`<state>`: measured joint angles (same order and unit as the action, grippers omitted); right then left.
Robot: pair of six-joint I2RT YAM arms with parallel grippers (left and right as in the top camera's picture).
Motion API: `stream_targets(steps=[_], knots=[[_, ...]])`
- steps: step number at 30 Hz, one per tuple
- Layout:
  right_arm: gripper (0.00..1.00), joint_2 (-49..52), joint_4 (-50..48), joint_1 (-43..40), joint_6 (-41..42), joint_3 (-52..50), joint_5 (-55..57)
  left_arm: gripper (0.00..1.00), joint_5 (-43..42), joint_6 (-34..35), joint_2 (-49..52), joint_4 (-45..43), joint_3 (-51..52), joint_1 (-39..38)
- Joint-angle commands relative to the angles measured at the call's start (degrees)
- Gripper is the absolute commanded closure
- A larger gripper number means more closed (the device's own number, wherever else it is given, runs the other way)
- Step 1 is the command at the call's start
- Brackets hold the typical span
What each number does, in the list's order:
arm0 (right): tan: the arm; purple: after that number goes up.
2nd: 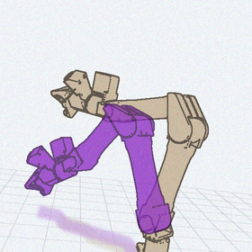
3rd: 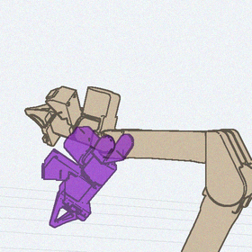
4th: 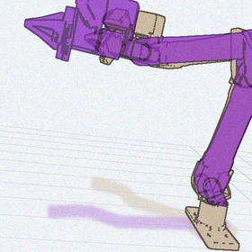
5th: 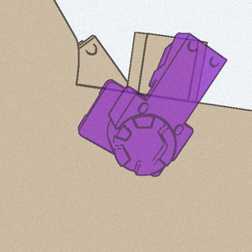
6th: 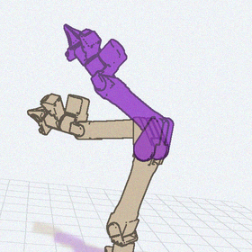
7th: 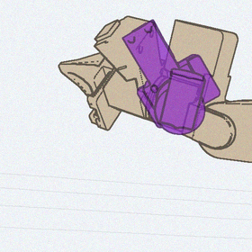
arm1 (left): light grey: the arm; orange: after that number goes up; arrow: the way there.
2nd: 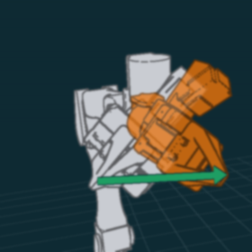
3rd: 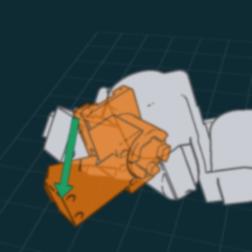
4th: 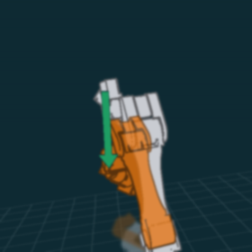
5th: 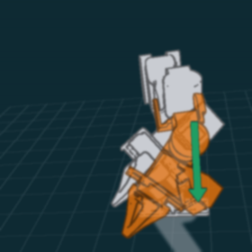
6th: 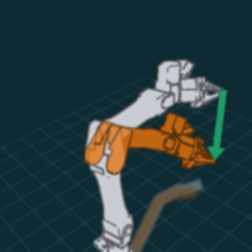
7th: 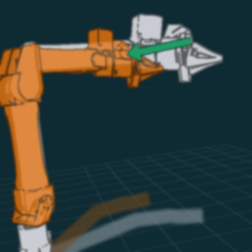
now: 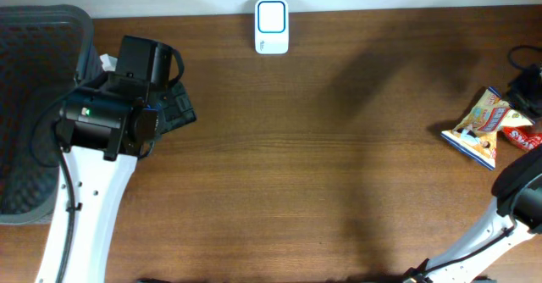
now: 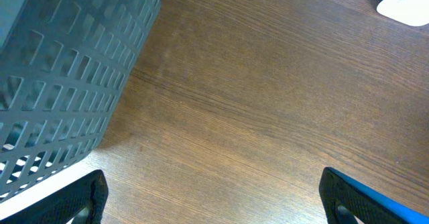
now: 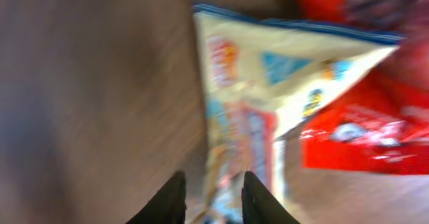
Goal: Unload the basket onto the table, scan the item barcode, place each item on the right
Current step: 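Carry the yellow packet to the far right and set it on the pile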
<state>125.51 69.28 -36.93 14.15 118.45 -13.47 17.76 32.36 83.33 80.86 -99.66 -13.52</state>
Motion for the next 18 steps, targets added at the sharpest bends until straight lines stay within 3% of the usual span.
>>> stream_targets(steps=[1, 4, 5, 6, 8, 11, 13, 15, 18], knots=[[0.75, -9.22, 4.7, 2.89, -0.83, -0.37, -7.19, 0.01, -0.02, -0.09, -0.81, 0.02, -0.48, 0.2], [0.75, -11.72, 13.68, 5.35, -0.85, -0.39, -3.3, 0.01, -0.02, -0.09, -0.81, 0.02, -0.48, 0.2], [0.81, -11.58, 17.05, 5.97, -0.83, -0.72, -0.63, 0.01, -0.02, -0.09, -0.81, 0.02, -0.48, 0.2], [0.96, -11.52, 19.89, 6.95, -0.74, -2.82, 3.78, 0.01, -0.02, -0.09, -0.81, 0.02, -0.48, 0.2], [0.96, -11.52, 20.52, 7.93, -0.11, -8.35, 7.69, 0.01, -0.02, -0.09, -0.81, 0.02, -0.48, 0.2], [0.96, -11.52, 14.49, 7.61, 1.46, -20.92, 8.55, 0.01, -0.02, -0.09, -0.81, 0.02, -0.48, 0.2], [0.96, -11.52, 7.69, 6.49, 9.05, -27.47, 15.28, 0.01, -0.02, -0.09, -0.81, 0.02, -0.48, 0.2], [0.96, -11.52, 3.52, 5.31, 13.22, -29.77, 17.92, 0.01, -0.02, -0.09, -0.81, 0.02, -0.48, 0.2], [0.91, -11.52, -5.25, 4.0, 13.16, -30.1, 20.13, 0.01, -0.02, -0.09, -0.81, 0.02, -0.48, 0.2]])
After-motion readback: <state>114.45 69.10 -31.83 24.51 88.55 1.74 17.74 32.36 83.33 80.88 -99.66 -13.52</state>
